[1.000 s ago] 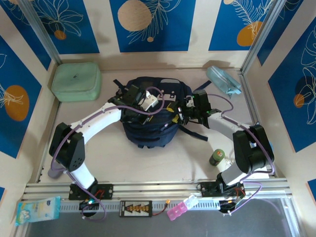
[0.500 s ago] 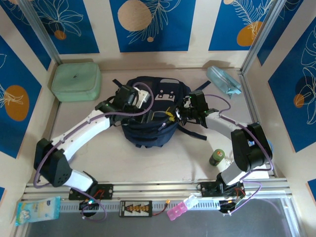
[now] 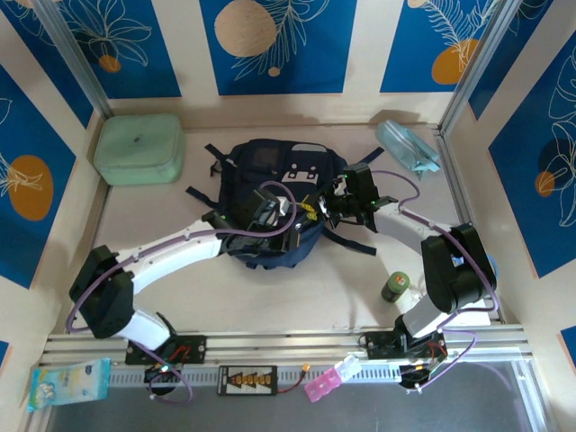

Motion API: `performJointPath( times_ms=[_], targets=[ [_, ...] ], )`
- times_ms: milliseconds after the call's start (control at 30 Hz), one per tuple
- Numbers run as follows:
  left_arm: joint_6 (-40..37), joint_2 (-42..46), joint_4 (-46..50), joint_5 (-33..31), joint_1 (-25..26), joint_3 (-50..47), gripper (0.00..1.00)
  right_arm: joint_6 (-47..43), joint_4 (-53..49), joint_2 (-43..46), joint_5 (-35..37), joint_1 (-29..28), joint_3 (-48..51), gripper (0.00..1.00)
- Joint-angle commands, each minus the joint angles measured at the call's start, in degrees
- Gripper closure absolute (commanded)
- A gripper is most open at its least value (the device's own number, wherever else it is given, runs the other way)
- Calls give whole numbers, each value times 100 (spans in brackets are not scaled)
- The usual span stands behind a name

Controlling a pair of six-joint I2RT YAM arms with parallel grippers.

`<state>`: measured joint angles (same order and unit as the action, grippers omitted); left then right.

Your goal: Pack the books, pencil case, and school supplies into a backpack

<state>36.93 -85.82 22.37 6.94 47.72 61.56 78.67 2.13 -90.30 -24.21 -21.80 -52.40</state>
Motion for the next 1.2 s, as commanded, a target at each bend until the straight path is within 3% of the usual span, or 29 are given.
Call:
performJointPath(
  times_ms=[0,300,533,800,1000,1167],
  targets=[
    [-106,-178,-155,-215,22,273,54,-39,120,21,-164,-70,-209,84],
    [-159,-584,-452,-83,22,417,61,29,206,13,-304,-87,-163,87],
    [172,-496,-523,-328,18,411,79,42,227,-22,-328,-140,-139,87],
    [361,-150,-826,-421,24,88,80,83,293,-93,-313,-170,-112,88],
    [529,-89,-1053,-507,18,-109,68,89,304,-117,-322,-184,-113,88],
    [533,-123,-1068,-591,23,-81,74,101,311,-128,-317,-186,-112,88]
  ],
)
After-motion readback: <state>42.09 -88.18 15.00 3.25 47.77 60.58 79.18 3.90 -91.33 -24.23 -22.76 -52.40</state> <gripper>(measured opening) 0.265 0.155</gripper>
